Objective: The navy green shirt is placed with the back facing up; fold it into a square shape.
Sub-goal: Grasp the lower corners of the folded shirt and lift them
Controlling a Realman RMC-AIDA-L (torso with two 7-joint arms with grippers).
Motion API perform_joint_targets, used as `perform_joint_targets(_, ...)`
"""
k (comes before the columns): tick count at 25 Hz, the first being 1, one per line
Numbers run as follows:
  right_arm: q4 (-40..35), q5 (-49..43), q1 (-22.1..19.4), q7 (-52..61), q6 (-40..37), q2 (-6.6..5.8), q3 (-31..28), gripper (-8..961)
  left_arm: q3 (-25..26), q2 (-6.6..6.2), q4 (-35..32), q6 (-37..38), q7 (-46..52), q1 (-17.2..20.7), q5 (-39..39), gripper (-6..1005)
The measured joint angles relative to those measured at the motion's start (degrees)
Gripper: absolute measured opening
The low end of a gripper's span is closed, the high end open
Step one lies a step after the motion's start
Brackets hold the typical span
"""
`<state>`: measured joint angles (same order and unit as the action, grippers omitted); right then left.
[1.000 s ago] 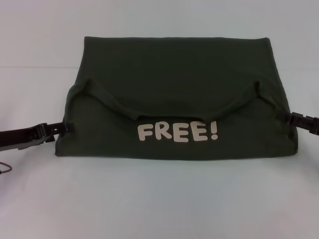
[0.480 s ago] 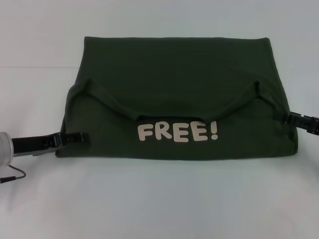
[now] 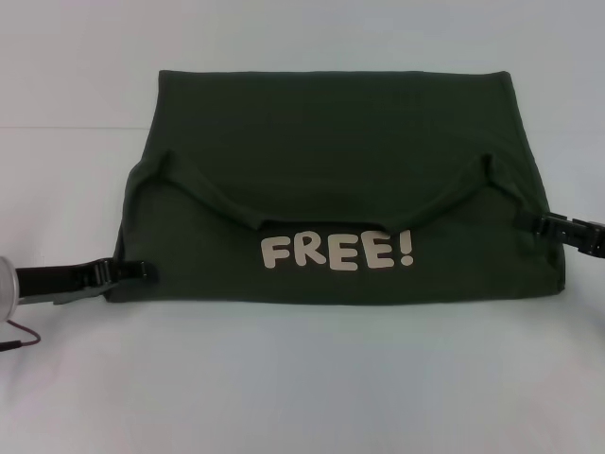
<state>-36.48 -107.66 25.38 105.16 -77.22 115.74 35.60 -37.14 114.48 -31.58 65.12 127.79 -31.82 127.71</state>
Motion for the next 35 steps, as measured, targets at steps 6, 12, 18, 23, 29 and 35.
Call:
perform_joint_targets(6, 0.0, 0.0, -0.3, 0.0, -0.2, 0.07, 0.0, 914, -0.2, 0.47, -1.8, -0.4, -0.5, 0.6, 1.1, 647)
perform_joint_targets(12, 0.0, 0.0, -0.5, 0.0, -0.3, 0.10, 0.0, 913, -0.4, 0.65, -2.1, 0.1, -1.1, 0.7, 1.1, 307)
perform_joint_targets(18, -2.3, -4.4, 0.3, 3.6, -0.3, -0.76, 0.6, 896, -0.4, 0.49, -2.2, 1.3, -1.2, 0.5, 1.3, 178)
perform_joint_targets(23, -11.4, -18.0, 3.1, 26.9, -1.9, -3.55, 0.7, 880, -0.2, 0.32, -2.3, 1.8, -1.2, 0.3, 1.4, 70)
perform_joint_targets(29, -11.5, -38.8, 13.7, 49.4, -7.4, -9.44, 1.5, 861, -0.1, 0.22, -3.2, 3.1, -1.4, 0.2, 1.0, 31)
perform_joint_targets(35, -8.5, -48.7, 18.6, 49.5, -4.5, -7.58, 1.7, 841, -0.1, 0.39, -3.4, 3.5, -1.8, -0.1, 0.9, 31)
